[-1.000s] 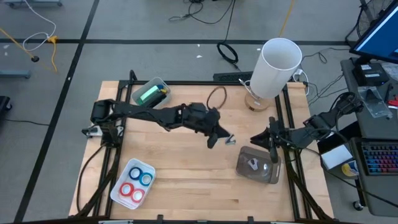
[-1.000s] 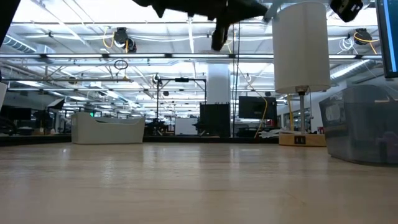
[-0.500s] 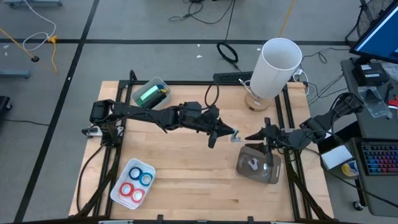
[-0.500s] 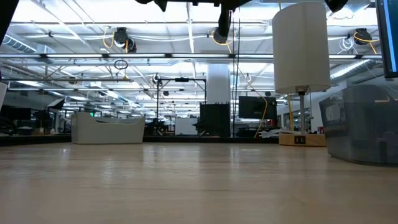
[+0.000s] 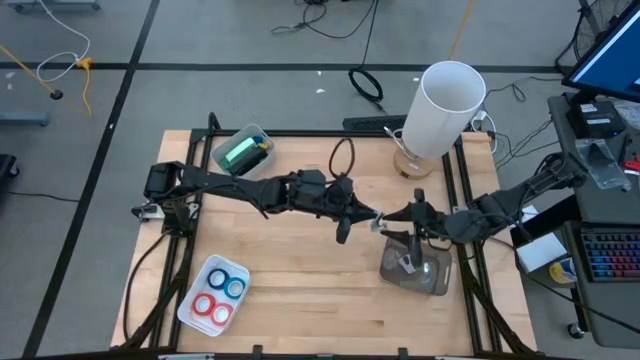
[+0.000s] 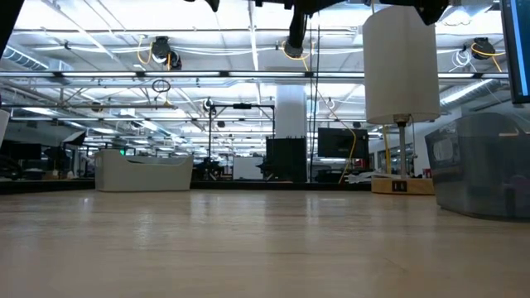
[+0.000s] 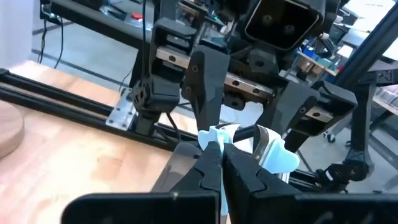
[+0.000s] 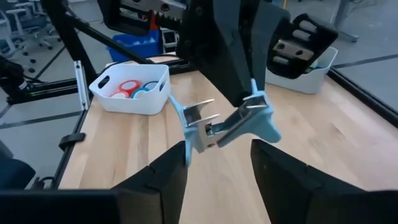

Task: Pick and place Stapler, Stapler remover, tape
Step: Put the light blue staple remover into the black bin

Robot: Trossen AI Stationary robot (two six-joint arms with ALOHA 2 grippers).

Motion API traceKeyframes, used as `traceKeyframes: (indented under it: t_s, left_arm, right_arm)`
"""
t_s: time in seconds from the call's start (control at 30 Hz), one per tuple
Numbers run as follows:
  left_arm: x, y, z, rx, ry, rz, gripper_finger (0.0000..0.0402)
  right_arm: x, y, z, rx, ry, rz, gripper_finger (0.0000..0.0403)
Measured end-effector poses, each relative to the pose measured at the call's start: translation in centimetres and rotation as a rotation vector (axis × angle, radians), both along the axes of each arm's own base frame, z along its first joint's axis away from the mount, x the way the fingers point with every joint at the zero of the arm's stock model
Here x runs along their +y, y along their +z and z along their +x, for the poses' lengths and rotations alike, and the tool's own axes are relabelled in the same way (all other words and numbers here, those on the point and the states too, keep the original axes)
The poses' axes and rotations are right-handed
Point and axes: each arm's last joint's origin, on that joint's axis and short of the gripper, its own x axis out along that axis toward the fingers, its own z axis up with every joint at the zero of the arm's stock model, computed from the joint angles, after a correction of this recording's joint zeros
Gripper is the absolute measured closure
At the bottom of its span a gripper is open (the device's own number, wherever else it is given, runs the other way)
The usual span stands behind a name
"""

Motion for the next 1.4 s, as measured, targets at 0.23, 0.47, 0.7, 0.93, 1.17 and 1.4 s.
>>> traceKeyframes:
  t_s: [0.23,0.47,0.7,0.93,1.17,1.4]
  left_arm:
    - [-0.12,0.03,0.0,-0.002,0.006,0.002,0.0401]
    - [-0.02,0.0,0.0,-0.001,0.017,0.013,0.0401]
    - [0.1,-0.17,-0.01,0.017,0.038,0.015,0.0401]
    - [0.11,-0.3,-0.03,0.031,0.039,0.013,0.0401]
    - [0.43,-0.31,-0.02,0.034,0.073,0.01,0.0385]
    - [0.66,-0.34,-0.01,0.037,0.118,0.017,0.0299]
  right_arm:
    - [-0.29,0.09,0.04,-0.006,-0.013,0.005,0.0232]
    - [-0.3,0.13,0.05,-0.012,-0.022,0.032,0.0273]
    - [-0.28,0.1,0.04,-0.007,-0.011,0.021,0.0367]
    - [-0.28,0.08,0.03,-0.003,-0.006,0.007,0.0397]
    - [-0.33,0.01,0.0,0.002,-0.018,0.007,0.0401]
    - [-0.42,-0.37,-0.16,0.035,-0.042,0.042,0.0402]
